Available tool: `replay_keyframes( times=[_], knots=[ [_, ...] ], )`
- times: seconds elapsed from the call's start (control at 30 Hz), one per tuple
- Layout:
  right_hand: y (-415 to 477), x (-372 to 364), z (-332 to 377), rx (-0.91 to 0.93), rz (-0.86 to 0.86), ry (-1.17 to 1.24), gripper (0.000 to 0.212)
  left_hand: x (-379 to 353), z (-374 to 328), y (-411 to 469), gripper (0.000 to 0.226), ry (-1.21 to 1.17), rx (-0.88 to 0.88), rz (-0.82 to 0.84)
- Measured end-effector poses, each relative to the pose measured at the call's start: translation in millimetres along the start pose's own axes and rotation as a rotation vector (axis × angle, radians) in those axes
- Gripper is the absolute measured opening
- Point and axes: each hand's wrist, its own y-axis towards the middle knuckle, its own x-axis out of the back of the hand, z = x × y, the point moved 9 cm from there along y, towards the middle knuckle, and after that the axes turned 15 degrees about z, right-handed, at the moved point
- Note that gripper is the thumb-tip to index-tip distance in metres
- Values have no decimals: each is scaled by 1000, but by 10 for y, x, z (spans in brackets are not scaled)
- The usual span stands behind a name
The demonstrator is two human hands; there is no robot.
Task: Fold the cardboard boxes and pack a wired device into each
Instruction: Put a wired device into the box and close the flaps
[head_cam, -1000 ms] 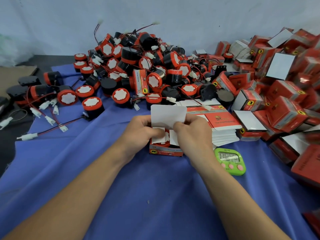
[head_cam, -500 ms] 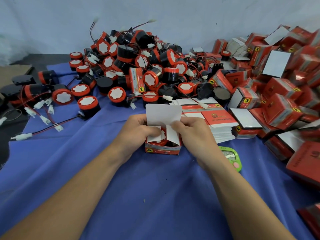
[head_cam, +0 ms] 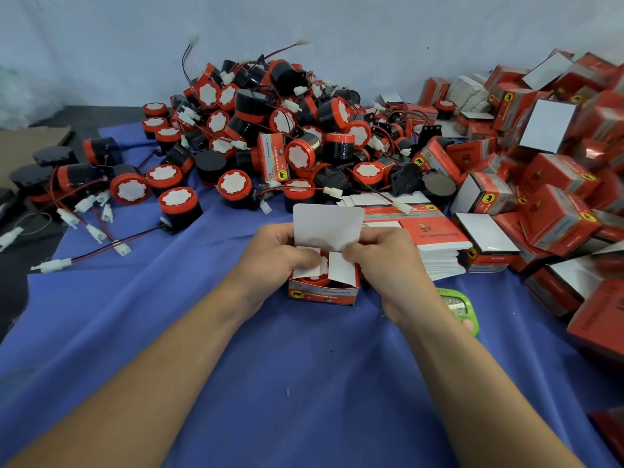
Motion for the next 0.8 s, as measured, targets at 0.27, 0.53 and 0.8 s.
replay_keyframes(
  times=[0.27,0.53,0.8],
  knots=[
    [-78,30,43,90,103,263,39,28,5,-14,30,105,15,-76],
    [-275,-77,391,267,179,-370,32,-8,-28,-85,36,176,35,-291],
    [-191,-44,191,225,255,31,34,-90,-35,-95,28,162,8,-270]
  ],
)
